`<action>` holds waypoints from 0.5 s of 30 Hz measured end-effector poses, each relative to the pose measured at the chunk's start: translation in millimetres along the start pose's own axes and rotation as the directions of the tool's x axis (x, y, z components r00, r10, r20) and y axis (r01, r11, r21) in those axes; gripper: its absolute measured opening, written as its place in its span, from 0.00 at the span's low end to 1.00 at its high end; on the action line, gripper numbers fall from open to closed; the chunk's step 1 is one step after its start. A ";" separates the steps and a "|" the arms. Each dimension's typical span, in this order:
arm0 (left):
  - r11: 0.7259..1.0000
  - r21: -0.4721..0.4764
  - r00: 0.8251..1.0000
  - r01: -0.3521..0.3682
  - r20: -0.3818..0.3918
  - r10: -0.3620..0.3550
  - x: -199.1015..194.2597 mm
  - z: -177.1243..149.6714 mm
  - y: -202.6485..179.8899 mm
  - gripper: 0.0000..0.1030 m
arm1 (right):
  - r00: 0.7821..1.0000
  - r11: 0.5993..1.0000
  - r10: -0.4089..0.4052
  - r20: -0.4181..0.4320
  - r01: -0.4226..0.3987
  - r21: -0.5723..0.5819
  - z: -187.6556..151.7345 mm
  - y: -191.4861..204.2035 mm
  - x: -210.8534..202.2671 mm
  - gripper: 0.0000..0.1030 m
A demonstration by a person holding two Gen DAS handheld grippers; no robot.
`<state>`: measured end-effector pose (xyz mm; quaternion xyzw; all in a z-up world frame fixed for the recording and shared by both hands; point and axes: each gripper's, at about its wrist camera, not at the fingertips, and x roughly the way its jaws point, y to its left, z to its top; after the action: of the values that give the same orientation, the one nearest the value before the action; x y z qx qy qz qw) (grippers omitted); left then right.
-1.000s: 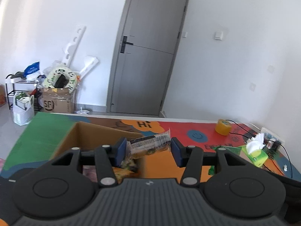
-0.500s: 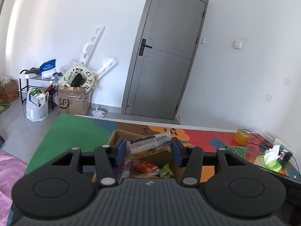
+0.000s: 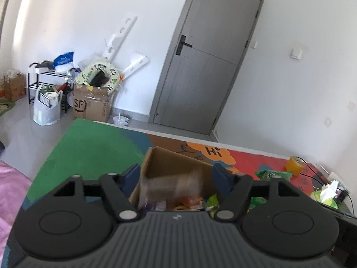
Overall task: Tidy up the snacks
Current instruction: 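Open both tools to drop the snack bar and candy bag into the box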
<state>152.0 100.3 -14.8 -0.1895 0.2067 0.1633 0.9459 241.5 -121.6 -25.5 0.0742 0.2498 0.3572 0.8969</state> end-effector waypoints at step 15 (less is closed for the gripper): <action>1.000 -0.005 1.000 -0.025 -0.008 0.025 -18.9 -2.3 13.1 0.75 | 0.998 0.999 0.046 -0.035 -0.047 -0.016 -2.9 22.9 -8.1 0.27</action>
<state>129.9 106.5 -11.9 -0.1900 0.2121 0.1751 0.9425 221.1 -110.4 -17.7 0.0664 0.2606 0.3813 0.8845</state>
